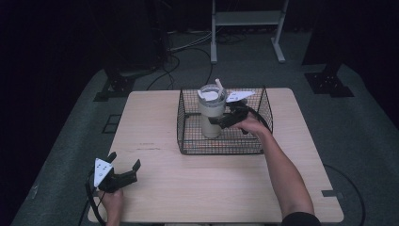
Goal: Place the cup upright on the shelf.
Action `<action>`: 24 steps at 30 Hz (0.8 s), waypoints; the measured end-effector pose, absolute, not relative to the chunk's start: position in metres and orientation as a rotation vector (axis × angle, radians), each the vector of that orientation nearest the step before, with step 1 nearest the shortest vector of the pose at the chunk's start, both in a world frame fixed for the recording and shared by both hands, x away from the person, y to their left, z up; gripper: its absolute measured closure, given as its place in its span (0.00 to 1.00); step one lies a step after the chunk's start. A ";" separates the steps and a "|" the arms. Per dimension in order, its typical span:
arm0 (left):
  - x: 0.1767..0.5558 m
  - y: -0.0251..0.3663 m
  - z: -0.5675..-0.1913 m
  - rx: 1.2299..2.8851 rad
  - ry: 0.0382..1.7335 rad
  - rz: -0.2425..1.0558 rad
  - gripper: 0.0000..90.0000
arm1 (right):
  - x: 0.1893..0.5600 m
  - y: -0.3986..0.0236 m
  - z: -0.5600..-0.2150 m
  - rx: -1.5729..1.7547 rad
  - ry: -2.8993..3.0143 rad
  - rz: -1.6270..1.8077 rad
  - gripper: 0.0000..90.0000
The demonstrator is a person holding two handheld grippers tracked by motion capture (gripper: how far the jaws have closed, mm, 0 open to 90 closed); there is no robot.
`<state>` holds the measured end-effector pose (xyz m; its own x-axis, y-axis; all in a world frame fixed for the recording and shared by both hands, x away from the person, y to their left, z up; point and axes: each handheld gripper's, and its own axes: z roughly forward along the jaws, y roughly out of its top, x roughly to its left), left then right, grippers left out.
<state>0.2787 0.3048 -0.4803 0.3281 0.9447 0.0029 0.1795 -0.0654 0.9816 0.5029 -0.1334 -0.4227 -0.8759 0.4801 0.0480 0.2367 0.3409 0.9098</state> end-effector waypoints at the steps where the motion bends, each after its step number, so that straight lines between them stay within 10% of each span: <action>1: 0.279 0.305 -0.480 1.513 1.070 0.887 0.00 | 0.502 -0.133 -0.421 0.639 2.374 1.557 0.00; 24: 0.278 0.305 -0.480 1.511 1.073 0.889 0.00 | 0.486 -0.155 -0.406 0.711 2.357 1.486 0.00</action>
<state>0.2785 0.3046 -0.4804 0.3267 0.9451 0.0039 0.1796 -0.0661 0.9815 0.4860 -0.1551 -0.4056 -0.8445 0.5343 0.0355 0.2624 0.3551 0.8973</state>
